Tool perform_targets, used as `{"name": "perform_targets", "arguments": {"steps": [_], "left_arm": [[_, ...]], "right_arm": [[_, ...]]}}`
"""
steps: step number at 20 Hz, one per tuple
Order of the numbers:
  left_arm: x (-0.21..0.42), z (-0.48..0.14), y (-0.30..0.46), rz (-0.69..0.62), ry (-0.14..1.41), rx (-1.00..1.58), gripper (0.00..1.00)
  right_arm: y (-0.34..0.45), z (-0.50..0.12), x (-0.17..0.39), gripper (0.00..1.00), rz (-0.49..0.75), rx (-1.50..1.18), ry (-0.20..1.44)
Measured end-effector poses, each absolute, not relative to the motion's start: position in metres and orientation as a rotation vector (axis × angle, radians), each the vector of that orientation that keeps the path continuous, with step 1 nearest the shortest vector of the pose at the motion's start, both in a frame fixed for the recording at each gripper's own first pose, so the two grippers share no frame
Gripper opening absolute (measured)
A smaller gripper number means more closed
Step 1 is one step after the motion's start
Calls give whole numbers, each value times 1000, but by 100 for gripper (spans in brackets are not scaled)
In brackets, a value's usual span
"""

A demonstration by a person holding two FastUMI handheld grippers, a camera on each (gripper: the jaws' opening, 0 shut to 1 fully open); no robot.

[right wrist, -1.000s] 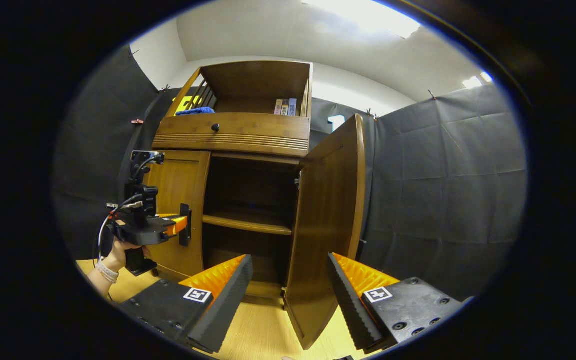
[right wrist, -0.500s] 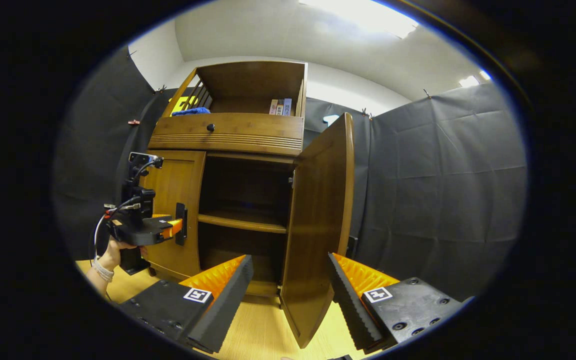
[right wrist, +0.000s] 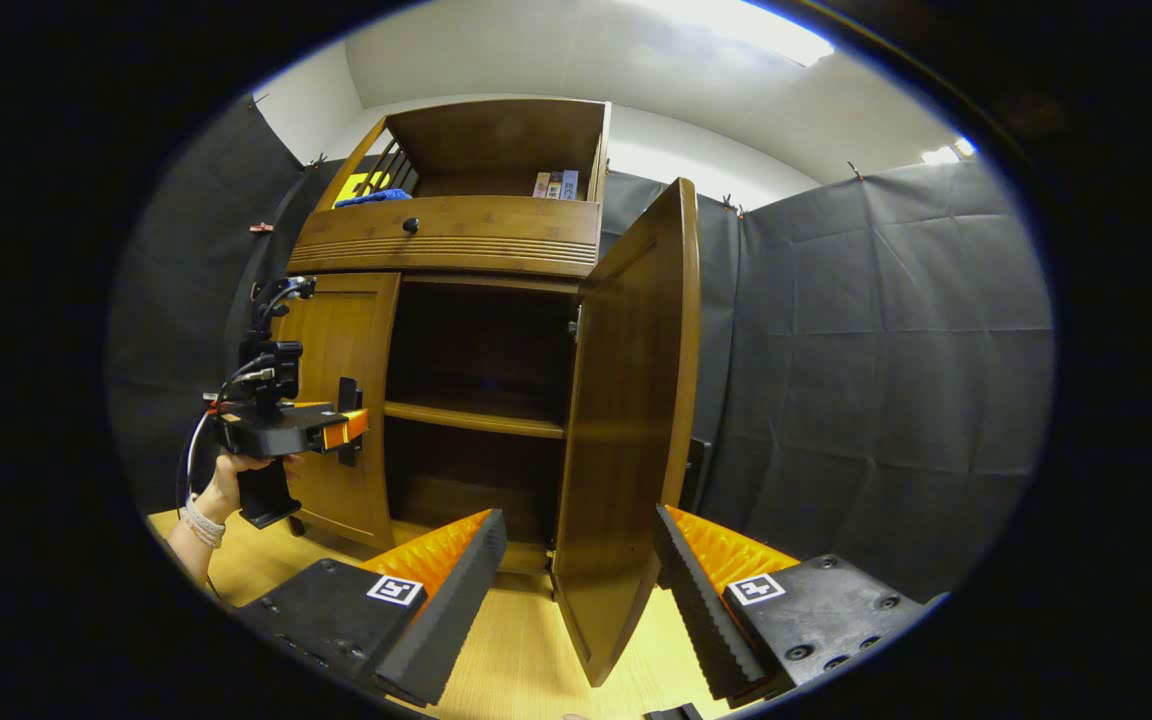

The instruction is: Open the right door of the double-door shoe cabinet with the right hand, and open the left door with the left hand.

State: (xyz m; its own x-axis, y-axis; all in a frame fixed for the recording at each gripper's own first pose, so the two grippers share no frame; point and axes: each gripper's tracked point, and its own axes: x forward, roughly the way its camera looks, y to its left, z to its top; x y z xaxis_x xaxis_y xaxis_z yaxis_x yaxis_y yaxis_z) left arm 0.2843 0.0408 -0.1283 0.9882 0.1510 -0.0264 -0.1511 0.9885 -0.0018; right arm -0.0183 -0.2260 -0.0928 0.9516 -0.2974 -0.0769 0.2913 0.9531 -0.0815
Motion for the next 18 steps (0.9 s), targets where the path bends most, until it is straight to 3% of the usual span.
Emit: {"name": "perform_targets", "arguments": {"steps": [4, 8, 18], "left_arm": [[297, -140, 39, 142, 44, -1, 80], [293, -138, 32, 125, 47, 4, 37], [226, -133, 31, 15, 97, -37, 31]], "right_arm": [[-226, -92, -18, 96, -302, -76, 86], [-223, -93, -16, 96, -300, -68, 92], [-196, -83, -27, 94, -271, -44, 95]]}}
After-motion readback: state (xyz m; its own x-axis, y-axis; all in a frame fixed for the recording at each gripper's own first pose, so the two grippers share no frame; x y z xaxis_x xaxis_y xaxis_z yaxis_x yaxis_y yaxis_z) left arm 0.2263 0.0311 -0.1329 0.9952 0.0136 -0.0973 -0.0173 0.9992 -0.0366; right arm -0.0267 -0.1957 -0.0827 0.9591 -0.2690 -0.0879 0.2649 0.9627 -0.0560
